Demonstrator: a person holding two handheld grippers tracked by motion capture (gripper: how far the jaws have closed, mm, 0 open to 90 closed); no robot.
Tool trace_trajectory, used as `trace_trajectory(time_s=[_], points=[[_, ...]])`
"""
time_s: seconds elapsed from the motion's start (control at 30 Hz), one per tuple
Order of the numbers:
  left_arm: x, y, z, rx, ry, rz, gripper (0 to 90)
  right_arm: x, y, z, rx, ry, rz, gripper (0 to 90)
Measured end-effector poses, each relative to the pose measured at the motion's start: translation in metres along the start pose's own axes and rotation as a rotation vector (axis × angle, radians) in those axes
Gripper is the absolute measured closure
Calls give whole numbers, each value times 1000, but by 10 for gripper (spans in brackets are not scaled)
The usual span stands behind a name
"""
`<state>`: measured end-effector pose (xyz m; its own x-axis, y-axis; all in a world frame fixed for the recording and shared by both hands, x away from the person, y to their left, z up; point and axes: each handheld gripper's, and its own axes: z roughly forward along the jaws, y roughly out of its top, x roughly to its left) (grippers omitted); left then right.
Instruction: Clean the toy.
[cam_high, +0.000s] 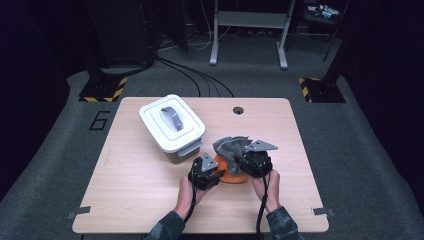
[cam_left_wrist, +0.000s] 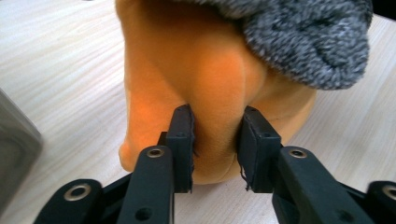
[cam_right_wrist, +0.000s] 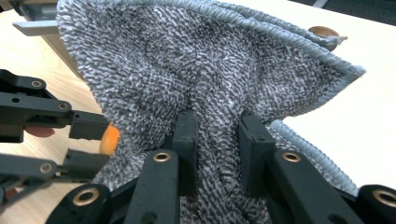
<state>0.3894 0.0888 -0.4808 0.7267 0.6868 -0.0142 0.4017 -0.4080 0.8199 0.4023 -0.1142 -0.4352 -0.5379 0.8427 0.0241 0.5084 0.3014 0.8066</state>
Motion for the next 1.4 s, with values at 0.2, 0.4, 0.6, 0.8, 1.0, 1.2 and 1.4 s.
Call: trace_trajectory(time_s=[0.2, 0.4, 0.6, 0.8, 1.0, 1.2, 1.4], points=[[3, -2, -1, -1, -9, -30, 699, -28, -17, -9, 29, -92, 45, 714], [2, -1, -2, -3, -3, -24, 635, -46, -39, -4, 68, -99, 104, 715], [-1, -4, -2, 0, -3, 63, 326, -47, -37, -2, 74, -107, 103, 715], [-4, -6, 5, -14, 35, 80, 577, -47, -35, 2, 75, -119, 98, 716], [-1, -7, 1, -13, 20, 27, 717, -44, -32, 0, 53, -121, 89, 716], [0, -3, -9, -5, 6, -52, 736, -38, -22, -14, 2, -130, 75, 719], [-6, 1, -11, 8, -4, -82, 734, -5, -1, -30, -60, -68, -2, 718]])
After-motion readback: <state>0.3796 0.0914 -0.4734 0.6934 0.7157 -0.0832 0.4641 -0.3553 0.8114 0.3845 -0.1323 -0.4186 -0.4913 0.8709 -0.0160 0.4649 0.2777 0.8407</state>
